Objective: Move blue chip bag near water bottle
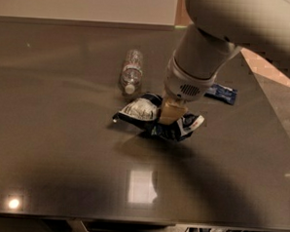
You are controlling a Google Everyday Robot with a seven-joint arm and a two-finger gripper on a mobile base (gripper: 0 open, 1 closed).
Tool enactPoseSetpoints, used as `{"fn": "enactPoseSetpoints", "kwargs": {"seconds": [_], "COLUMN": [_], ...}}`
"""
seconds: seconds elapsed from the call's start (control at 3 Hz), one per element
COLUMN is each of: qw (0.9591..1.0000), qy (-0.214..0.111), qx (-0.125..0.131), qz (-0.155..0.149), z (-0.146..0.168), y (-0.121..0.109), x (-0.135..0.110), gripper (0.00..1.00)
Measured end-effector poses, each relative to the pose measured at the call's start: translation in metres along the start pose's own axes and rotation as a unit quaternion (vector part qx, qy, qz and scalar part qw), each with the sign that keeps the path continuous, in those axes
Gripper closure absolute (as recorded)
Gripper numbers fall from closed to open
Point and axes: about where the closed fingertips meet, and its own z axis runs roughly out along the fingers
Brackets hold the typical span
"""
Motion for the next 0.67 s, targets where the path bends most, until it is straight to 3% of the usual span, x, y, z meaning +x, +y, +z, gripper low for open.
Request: {"fn": "enactPoseSetpoints", "kwargs": {"seconds": [0.33,0.67], "qw": [1.0000,1.0000], "qy": [-0.001,0.000], "qx": [0.003,-0.001], "qz": [-0.004,0.004], "z": [0.006,0.019], "y": [-0.037,-0.066], "x": [-0.011,-0.011], "gripper": [1.00,0.82]}}
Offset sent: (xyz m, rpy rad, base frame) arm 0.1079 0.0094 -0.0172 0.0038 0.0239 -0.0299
